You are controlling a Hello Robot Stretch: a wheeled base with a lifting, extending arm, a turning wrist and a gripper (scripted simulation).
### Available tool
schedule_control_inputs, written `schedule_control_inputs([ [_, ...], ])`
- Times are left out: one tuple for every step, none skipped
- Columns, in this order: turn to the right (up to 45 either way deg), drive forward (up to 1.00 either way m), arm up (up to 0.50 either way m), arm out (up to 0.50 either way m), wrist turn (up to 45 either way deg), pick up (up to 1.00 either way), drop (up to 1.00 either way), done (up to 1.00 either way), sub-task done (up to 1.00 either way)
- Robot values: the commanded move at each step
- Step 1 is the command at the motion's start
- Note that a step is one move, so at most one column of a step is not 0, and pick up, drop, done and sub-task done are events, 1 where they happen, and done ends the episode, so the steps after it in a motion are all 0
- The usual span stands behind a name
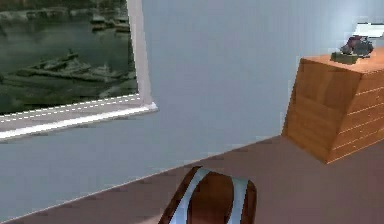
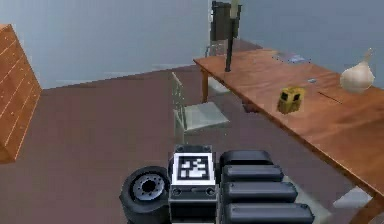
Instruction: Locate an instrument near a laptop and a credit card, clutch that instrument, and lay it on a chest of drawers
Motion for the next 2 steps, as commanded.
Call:
schedule_control_inputs([
  [45.0,0.00,0.00,0.00,0.0,0.00,0.00,0.00,0.00],
  [12.0,0.00,0.00,0.00,0.0,0.00,0.00,0.00,0.00],
])
